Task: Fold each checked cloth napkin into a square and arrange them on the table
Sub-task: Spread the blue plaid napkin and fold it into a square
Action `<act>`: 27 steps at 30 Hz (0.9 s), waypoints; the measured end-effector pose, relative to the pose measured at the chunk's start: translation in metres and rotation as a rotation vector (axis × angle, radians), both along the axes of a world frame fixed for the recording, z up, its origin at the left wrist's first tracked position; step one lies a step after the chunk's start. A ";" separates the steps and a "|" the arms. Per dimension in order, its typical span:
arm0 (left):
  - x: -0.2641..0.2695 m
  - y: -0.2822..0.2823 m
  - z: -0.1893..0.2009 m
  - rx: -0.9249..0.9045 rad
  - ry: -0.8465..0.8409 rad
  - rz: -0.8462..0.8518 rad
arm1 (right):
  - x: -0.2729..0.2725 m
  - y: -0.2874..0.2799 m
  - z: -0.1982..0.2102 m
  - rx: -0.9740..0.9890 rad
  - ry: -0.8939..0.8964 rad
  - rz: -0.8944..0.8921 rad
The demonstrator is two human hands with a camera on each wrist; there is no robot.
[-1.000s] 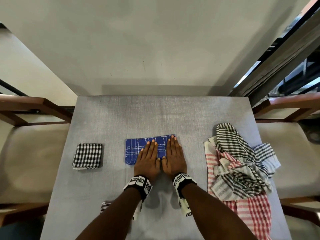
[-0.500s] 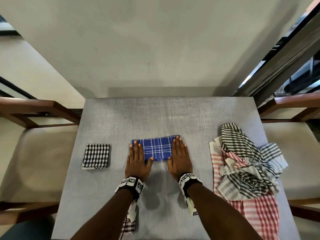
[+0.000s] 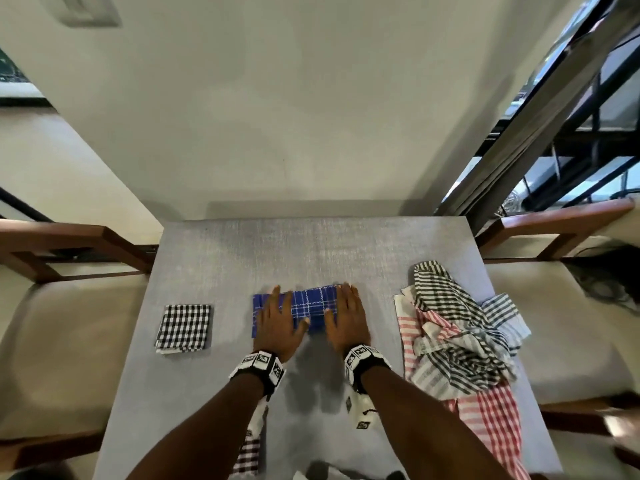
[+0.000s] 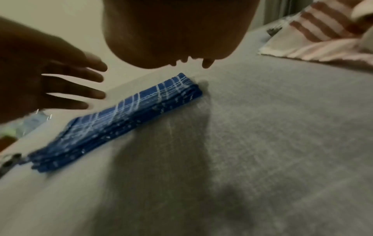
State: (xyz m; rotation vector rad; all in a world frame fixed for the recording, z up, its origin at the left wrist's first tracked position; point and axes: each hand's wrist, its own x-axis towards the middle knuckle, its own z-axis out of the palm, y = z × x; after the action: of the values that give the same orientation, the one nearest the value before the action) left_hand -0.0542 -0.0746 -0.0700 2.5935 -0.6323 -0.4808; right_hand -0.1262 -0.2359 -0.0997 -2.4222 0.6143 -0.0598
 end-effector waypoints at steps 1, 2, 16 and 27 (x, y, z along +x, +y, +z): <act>-0.003 -0.012 0.004 -0.165 0.071 0.008 | 0.000 0.003 0.000 -0.013 -0.031 -0.088; -0.004 -0.025 0.011 -0.309 0.174 0.059 | 0.004 0.004 0.001 -0.012 -0.036 -0.165; 0.015 -0.051 -0.014 -0.174 0.460 0.380 | 0.038 -0.020 0.013 0.282 0.288 -0.370; 0.020 -0.058 -0.021 -0.177 0.457 0.426 | 0.057 -0.037 0.034 0.425 0.338 -0.316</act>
State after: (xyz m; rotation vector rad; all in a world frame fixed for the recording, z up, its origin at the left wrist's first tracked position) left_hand -0.0342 -0.1329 -0.0910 2.2463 0.0317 -0.7936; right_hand -0.0693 -0.2727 -0.0654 -1.9192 1.0431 0.3242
